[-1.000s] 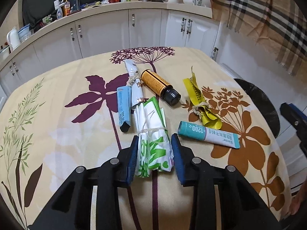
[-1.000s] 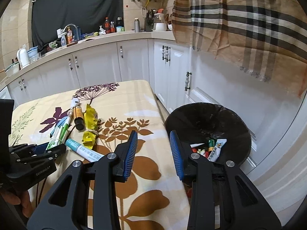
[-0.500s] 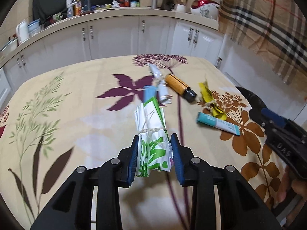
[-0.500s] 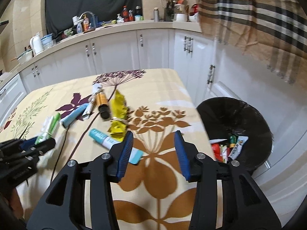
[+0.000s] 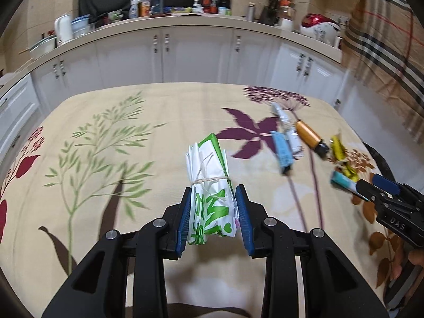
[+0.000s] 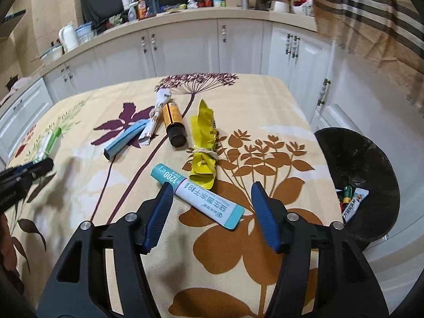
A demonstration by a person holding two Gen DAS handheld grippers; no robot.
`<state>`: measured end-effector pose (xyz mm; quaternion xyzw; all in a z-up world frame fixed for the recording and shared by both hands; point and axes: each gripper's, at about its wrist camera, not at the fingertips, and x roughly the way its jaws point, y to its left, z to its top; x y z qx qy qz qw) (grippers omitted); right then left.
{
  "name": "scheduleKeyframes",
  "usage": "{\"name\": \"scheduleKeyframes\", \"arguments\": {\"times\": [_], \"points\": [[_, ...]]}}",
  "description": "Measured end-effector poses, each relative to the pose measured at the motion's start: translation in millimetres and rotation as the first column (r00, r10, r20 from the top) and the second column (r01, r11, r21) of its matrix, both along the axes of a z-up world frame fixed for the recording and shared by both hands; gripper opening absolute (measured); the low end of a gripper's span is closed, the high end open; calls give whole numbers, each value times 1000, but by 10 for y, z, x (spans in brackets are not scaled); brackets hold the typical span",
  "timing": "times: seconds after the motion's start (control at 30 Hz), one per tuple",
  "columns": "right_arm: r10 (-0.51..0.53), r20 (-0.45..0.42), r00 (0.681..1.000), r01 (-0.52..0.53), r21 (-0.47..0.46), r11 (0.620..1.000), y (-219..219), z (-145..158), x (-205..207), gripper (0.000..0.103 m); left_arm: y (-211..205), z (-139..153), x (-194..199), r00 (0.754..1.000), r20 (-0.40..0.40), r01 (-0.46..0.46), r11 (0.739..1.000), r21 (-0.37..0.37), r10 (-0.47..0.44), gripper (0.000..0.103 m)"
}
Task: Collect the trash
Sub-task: 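Grasp the rolled white-green plastic bags with the left gripper, then grasp the teal-capped marker with the right gripper while the left holds the bags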
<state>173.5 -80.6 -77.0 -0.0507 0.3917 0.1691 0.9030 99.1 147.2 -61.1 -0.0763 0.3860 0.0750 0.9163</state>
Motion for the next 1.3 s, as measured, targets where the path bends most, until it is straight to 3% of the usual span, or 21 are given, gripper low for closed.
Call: {"name": "scheduleKeyframes", "arguments": {"times": [0.27, 0.47, 0.57, 0.6, 0.97, 1.3], "points": [[46, -71, 996, -48, -26, 998, 83, -112, 135, 57, 143, -34, -26, 999, -11, -32, 999, 5, 32, 33], [88, -60, 994, -93, -83, 992, 178, -136, 29, 20, 129, -60, -14, 999, -24, -27, 1000, -1, 27, 33], [101, -59, 993, -106, -90, 990, 193, -138, -20, 15, 119, -65, -19, 999, -25, -25, 1000, -1, 25, 33], [105, -59, 993, -110, -92, 990, 198, -138, -40, 8, 118, -67, -19, 999, -25, -24, 1000, 0, 24, 33], [120, -8, 993, -120, -58, 991, 216, -3, -320, 4, 41, -12, -95, 1000, -4, -12, 1000, 3, 12, 33], [-33, 155, 987, 32, 5, 999, -210, 428, -396, 4, -367, 207, -71, 993, 73, 91, 996, -5, -91, 33]]}}
